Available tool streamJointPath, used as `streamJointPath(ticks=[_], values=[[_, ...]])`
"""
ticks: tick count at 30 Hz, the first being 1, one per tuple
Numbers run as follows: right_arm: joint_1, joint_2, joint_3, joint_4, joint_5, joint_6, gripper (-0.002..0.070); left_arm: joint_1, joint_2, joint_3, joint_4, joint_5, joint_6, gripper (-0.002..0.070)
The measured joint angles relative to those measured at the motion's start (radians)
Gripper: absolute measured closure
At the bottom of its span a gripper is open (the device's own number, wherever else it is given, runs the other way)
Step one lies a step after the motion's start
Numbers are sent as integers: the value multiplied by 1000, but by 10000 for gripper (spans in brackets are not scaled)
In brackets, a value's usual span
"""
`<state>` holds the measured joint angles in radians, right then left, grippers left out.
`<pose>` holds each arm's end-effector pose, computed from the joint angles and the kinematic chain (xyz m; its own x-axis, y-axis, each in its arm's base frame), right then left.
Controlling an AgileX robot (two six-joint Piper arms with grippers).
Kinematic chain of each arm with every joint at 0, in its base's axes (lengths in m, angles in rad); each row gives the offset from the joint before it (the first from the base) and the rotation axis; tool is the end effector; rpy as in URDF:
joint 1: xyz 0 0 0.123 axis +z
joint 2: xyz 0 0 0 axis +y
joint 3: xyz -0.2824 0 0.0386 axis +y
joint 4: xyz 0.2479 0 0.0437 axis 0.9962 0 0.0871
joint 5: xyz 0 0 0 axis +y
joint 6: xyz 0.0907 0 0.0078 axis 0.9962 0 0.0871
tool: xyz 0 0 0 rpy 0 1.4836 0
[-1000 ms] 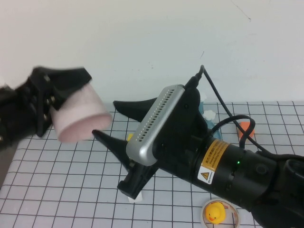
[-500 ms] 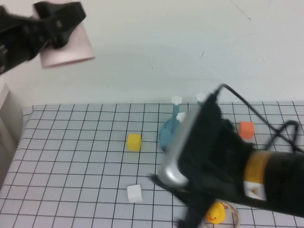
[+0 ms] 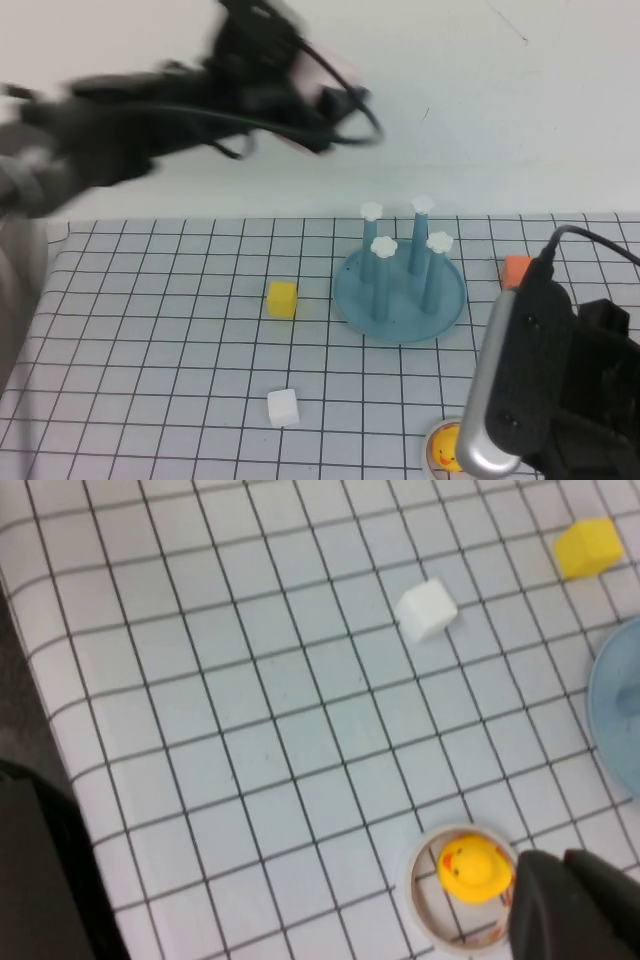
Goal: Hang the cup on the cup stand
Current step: Place the cup on the cup holder
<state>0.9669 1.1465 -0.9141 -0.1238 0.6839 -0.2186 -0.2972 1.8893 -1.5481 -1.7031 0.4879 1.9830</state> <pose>0.1374 0.1867 0.3149 -0.1520 -0.7639 -0.6272 -0.8809 0.3925 -0.2645 0.4203 -0.1731 0.3226 0.0117 0.2369 -0.9715 0.7177 0.6745 0.1731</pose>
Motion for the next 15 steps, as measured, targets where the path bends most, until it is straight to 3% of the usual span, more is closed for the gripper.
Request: streamJointPath(ticks=[9,15], values=[[0,-2,0,0,32,14,678,-47,364,-307,0,37,41,102],[0,-2,0,0,25,18,678,-54,466,-369,6,41,49,102]])
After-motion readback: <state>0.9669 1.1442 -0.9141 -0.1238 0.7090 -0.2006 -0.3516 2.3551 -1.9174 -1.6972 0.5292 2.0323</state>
